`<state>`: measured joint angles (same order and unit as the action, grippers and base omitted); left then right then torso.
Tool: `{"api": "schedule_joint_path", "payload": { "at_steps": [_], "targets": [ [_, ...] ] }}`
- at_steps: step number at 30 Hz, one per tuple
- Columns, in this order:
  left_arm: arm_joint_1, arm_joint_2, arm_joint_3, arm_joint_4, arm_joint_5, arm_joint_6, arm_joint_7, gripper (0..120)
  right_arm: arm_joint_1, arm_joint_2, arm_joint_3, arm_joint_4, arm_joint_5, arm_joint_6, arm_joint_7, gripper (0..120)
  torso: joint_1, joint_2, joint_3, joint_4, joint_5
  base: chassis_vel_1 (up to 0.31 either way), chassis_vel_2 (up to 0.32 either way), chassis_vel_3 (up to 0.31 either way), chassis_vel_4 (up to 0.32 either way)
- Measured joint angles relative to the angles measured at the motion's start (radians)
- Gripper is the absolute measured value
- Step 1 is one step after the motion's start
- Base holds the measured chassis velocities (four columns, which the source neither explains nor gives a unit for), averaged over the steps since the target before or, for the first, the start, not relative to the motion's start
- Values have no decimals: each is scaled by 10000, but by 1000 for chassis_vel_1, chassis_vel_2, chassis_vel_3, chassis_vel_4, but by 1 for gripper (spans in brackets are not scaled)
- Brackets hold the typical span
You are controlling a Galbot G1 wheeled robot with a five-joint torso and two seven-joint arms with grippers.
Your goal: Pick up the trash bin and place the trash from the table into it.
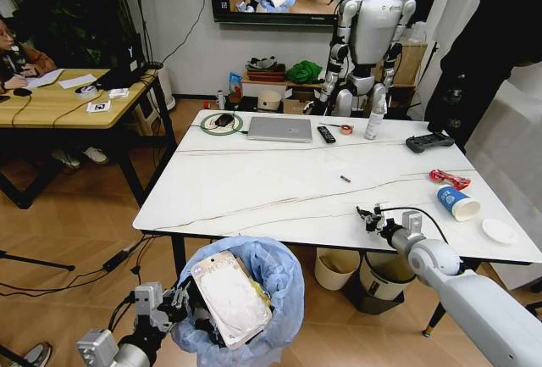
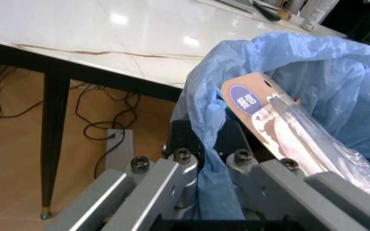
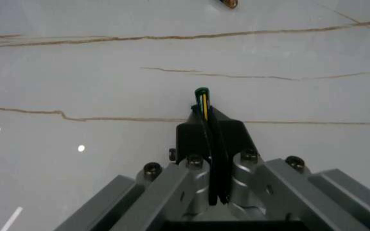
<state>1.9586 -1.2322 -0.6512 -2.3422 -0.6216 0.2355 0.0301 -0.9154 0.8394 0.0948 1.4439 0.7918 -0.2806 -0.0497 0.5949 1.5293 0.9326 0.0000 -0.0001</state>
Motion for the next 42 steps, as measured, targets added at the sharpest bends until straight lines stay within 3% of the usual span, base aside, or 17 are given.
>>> {"api": "schedule_joint_path", "payload": {
  "at_steps": [13, 17, 26, 34, 42],
  "targets": [
    [27, -28, 59, -7, 37, 2, -1, 0, -354, -299, 370, 1140, 628, 373, -419, 0, 2, -2, 4, -1, 2, 0, 0, 0, 0],
    [32, -17, 61, 0, 40, 3, 1, 0, -636, -651, 521, 2662, 1386, 837, -918, 0, 2, -1, 1, -1, 0, 0, 0, 0, 0],
    [40, -36, 55, -12, 38, 3, 3, 0, -823, -1196, 327, 4604, 2074, 1393, -1665, 0, 1, -1, 1, -1, 0, 0, 0, 0, 0],
    [116, -29, -22, -81, 24, 3, 6, 0, -735, -1529, -109, 5803, 2390, 1923, -2659, 0, 0, -1, 1, 0, 0, 0, 0, 0, 0],
    [161, -3, -32, -144, 46, 2, 10, 0, -616, -2098, -916, 6375, 2502, 2856, -4785, 0, 0, 0, 0, -1, 0, 0, 0, 0, 0]
  ]
}}
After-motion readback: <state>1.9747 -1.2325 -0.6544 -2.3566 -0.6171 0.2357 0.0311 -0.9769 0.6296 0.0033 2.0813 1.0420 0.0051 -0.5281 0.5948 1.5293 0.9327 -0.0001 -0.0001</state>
